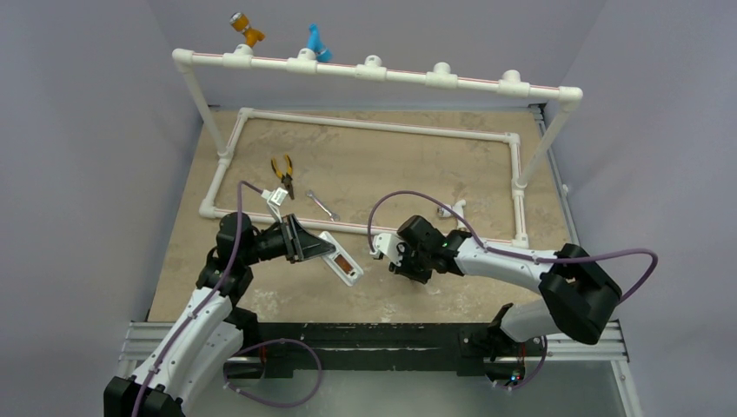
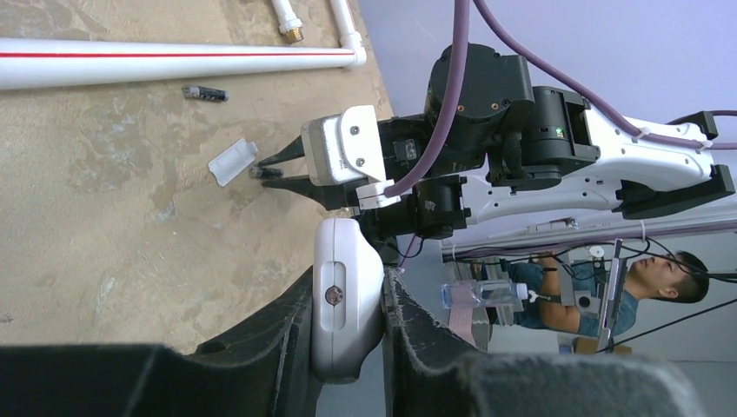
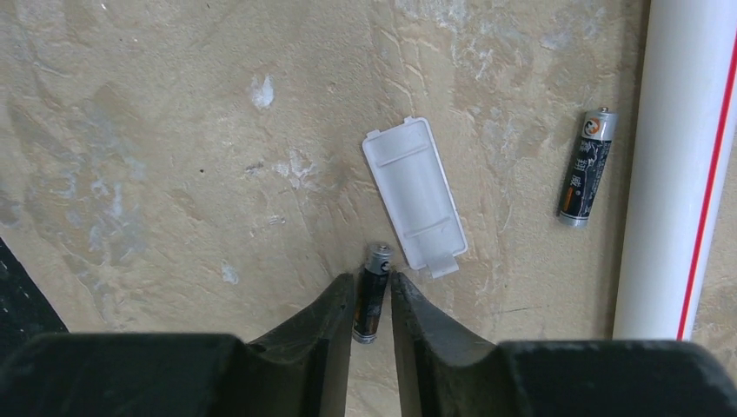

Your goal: Load the batteries into the remote control

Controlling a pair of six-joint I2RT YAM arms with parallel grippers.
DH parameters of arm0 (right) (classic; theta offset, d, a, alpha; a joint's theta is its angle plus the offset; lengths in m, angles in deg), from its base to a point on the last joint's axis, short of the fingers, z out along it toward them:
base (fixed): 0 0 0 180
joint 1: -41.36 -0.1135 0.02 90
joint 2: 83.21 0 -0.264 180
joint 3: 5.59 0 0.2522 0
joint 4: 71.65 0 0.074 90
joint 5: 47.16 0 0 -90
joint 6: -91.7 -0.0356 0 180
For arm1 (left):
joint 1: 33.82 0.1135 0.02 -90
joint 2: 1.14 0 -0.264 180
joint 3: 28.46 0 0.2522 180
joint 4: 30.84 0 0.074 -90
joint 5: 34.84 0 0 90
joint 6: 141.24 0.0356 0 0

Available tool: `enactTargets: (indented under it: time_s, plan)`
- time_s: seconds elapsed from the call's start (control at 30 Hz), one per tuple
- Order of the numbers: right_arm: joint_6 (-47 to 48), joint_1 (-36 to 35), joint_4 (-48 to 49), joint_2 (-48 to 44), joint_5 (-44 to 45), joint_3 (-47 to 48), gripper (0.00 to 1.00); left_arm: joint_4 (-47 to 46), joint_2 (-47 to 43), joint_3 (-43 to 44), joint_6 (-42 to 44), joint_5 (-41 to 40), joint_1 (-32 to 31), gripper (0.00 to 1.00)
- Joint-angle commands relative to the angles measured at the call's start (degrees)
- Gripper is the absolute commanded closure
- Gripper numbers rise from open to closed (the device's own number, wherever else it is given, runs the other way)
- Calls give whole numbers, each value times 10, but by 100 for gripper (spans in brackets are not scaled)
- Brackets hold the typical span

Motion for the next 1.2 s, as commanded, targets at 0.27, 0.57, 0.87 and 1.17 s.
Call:
enactTargets:
  time_s: [0.27, 0.57, 0.87, 1.17]
  plan:
    - [-14, 6, -18, -22, -5, 3, 95, -7, -5, 26, 15, 8, 4, 100]
    - [-30, 5, 11, -231, -41, -10, 100, 0, -8, 35, 12, 4, 4, 100]
    - [-38, 5, 135, -496, -254, -76, 100, 33, -90, 36, 50, -43, -6, 100]
    - [30, 4, 138, -561, -366, -78, 100, 68, -242, 11, 11, -146, -19, 100]
